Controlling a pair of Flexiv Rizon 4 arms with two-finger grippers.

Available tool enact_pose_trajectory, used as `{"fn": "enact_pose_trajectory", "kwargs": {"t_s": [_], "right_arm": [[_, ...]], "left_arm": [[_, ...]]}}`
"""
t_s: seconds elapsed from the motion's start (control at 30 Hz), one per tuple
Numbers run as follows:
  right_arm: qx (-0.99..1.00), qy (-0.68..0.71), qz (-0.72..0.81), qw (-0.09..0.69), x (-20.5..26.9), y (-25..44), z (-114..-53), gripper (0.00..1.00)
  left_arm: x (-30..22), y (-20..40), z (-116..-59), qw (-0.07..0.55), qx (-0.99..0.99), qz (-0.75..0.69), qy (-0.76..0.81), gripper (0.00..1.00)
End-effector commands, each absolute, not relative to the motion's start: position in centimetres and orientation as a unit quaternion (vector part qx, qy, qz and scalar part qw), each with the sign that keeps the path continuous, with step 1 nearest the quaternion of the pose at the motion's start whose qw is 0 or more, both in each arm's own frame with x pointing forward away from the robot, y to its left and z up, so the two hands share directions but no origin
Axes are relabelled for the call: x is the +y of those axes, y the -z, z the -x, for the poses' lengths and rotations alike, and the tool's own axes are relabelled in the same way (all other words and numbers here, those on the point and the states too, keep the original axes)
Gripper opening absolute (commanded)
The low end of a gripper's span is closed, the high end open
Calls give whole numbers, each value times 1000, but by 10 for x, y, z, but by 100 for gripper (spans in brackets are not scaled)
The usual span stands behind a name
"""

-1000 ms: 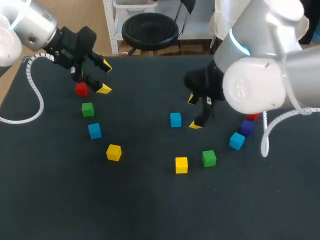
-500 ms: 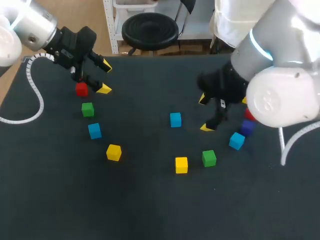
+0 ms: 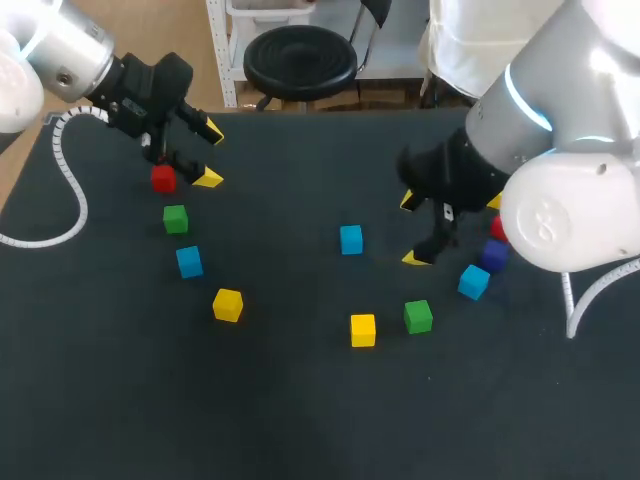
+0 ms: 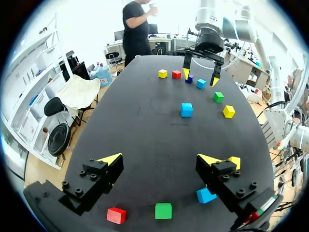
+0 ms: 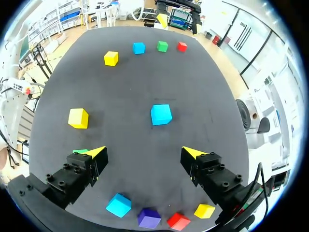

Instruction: Place the blue cubes, place green cubes on the blue cubes, place the yellow cubes on the green cubes, then place the red cubes on the yellow cubes, and place purple cube on the red cubes.

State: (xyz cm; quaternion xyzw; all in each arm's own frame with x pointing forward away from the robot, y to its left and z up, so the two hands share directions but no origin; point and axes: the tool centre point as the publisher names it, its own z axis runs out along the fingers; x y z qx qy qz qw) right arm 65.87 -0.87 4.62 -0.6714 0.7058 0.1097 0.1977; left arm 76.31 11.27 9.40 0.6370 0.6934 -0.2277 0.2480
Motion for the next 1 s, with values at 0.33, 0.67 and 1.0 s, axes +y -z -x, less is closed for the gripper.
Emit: {"fn": "enact_pose_trajectory", "kwargs": {"t_s": [0.33, 0.67, 1.0], "right_arm": [[663, -138, 700, 228, -55, -52, -639, 100], [634, -171, 716, 238, -81, -39, -633, 100], [605, -166, 742, 238, -101, -28, -622, 100]], "left_arm": [[113, -94, -762, 249, 694, -637, 227, 100], [113, -94, -762, 249, 694, -637, 227, 100], [113, -94, -762, 249, 694, -637, 227, 100]]}}
